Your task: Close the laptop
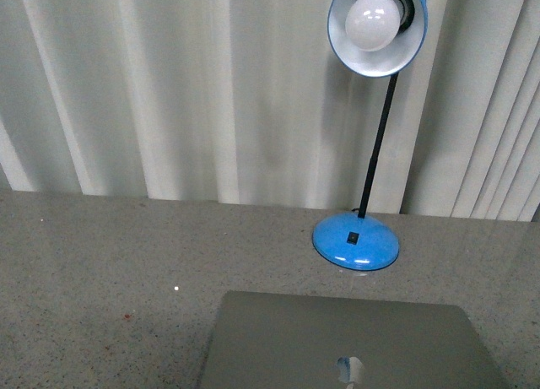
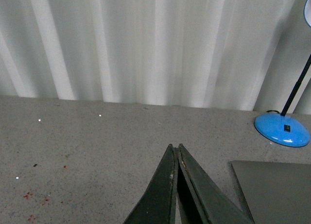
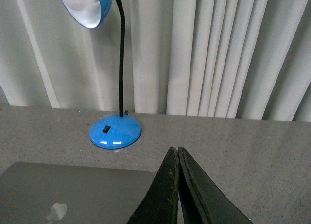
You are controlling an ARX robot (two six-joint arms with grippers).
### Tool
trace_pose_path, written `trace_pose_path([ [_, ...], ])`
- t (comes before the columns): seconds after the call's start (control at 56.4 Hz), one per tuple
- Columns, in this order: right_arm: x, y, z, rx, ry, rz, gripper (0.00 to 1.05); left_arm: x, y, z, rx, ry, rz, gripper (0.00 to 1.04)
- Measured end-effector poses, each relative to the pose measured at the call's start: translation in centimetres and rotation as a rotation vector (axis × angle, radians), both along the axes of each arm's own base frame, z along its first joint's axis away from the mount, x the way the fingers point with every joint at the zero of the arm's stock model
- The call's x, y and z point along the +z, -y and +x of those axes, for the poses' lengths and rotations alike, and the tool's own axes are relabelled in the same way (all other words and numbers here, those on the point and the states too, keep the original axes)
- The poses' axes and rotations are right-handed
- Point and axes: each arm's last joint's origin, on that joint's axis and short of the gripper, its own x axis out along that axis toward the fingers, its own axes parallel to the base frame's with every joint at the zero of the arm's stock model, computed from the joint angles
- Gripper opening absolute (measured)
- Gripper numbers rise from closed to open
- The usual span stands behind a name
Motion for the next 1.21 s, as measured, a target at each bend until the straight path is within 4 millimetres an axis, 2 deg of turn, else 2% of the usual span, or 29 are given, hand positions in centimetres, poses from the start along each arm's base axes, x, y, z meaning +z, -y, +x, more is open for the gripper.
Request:
trace_pose_path([
  [0.355, -0.2, 0.0, -0.8, 0.0, 0.006, 0.0, 0.03, -0.1, 0.0, -0.6, 0.0, -0.003, 0.0, 0.04],
  [0.532, -0.3, 0.0, -1.1, 0.001, 0.004, 0.001, 0.03, -0.3, 0.0, -1.8, 0.0, -0.003, 0.0, 0.04],
  [0.727, -0.6, 0.0, -2.3, 0.0, -0.003, 0.001, 0.03, -0.4, 0.0, -1.8, 0.0, -0.007, 0.0, 0.04],
  [1.081, -0.6, 0.0, -2.3, 0.0, 0.0, 0.001, 0.03, -0.4, 0.0, -1.8, 0.0, -0.008, 0.0, 0.04],
  [1.117, -0.6, 0.0, -2.3, 0.0, 0.0, 0.0, 0.05, -0.4, 0.0, -1.8, 0.0, -0.008, -0.001, 0.08],
  [1.205, -0.6, 0.0, -2.3, 0.0, 0.0, 0.001, 0.2, -0.4, 0.0, -1.8, 0.0, -0.007, -0.001, 0.23],
])
